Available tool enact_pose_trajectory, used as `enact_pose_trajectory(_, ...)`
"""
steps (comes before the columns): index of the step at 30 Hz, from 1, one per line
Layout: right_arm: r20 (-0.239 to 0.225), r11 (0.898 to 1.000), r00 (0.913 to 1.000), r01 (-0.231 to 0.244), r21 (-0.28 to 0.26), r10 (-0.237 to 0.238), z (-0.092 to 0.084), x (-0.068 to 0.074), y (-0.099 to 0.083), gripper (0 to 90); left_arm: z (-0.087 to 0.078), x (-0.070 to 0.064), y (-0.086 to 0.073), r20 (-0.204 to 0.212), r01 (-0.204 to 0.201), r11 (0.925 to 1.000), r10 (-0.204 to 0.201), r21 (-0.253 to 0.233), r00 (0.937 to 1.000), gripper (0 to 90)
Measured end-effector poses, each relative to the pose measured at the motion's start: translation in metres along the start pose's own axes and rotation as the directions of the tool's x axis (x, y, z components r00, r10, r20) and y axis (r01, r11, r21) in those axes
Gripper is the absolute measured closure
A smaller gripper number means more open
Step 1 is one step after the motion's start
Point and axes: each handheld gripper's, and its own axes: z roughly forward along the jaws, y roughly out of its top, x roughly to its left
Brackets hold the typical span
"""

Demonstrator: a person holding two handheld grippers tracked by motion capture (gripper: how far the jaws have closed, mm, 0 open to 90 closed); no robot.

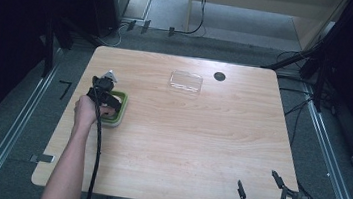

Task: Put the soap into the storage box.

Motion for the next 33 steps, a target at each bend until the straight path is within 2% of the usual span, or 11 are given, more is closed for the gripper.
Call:
enact_pose_trajectory(8, -0.004, 1.000, 1.0000, 0.001, -0.002, -0.001, 0.000, 0.001, 0.001, 13.1, -0.005, -0.001, -0.001, 0.002, 0.002, 0.9999, -0.002, -0.013, 1.0000, 29.7)
enact_pose_trajectory(14, -0.006, 1.000, 1.0000, 0.003, -0.006, -0.003, 0.001, 0.001, 0.001, 13.1, -0.011, -0.003, -0.001, -0.024, -0.005, 1.0000, 0.004, -0.002, 0.9997, 23.1)
enact_pose_trajectory(17, -0.008, 1.000, 1.0000, 0.002, -0.005, -0.003, 0.002, 0.001, 0.001, 13.1, -0.014, -0.004, -0.002, -0.038, -0.010, 0.9998, 0.010, 0.015, 0.9992, 16.0)
enact_pose_trajectory(22, -0.010, 1.000, 0.9999, 0.002, -0.005, -0.002, 0.002, 0.002, 0.001, 13.1, -0.022, -0.003, -0.004, -0.062, -0.012, 0.9999, 0.012, 0.008, 0.9980, 13.5)
enact_pose_trajectory(33, -0.010, 1.000, 0.9999, 0.006, -0.008, -0.006, 0.000, 0.003, 0.003, 13.1, -0.038, -0.006, -0.017, -0.052, -0.028, 0.9995, 0.029, 0.017, 0.9982, 7.1)
